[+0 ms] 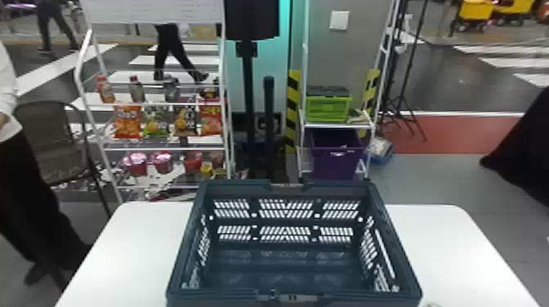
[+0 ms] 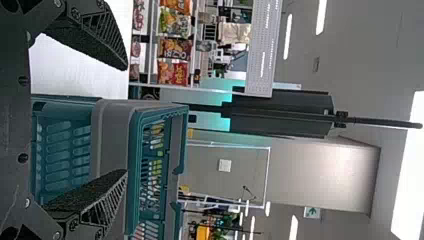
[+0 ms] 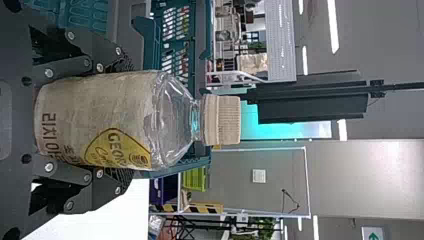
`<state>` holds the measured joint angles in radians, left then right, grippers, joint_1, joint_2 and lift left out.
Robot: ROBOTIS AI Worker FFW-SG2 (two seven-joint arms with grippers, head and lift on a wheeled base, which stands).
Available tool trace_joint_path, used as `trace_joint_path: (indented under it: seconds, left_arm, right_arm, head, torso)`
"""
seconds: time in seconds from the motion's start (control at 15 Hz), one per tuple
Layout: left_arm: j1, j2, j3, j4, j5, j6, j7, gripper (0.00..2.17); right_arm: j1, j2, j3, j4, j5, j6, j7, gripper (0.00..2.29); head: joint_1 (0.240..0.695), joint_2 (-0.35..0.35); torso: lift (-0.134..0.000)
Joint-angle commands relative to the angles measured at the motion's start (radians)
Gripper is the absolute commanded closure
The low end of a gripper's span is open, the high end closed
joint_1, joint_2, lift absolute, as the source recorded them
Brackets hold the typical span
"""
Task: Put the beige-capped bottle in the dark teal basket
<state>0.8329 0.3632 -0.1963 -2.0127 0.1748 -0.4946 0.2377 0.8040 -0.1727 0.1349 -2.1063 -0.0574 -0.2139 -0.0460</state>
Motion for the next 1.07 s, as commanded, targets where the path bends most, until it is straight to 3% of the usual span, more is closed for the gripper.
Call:
trace_joint_path:
  seconds: [0.0,0.2,0.53,1.0]
  left_arm:
    - [0.0,0.0,0.0,-0.001,0.0,0.0,0.0,0.16]
    - [0.002,0.0,0.0,-0.003,0.0,0.0,0.0,0.16]
    - [0.005,0.002,0.002,-0.003,-0.002,-0.003,-0.001,0.16]
    - [0.005,0.0,0.003,0.003,0.0,-0.009,0.0,0.15]
  right_arm:
    - [-0.005,-0.002,-0.001,-0.047,0.002,0.038,0.0,2.28]
    - [-0.04,-0.004,-0.001,-0.132,0.004,0.164,0.0,2.28]
    - [-0.197,-0.002,0.022,-0.245,0.002,0.523,-0.002,2.28]
    - [-0.568,0.01,0.106,-0.268,-0.024,1.18,-0.008,2.28]
  head:
    - [0.499,0.0]
    - [0.499,0.0]
    - [0.499,0.0]
    - [0.499,0.0]
  torso:
    - [0.0]
    - [0.0]
    - [0.0]
    - [0.0]
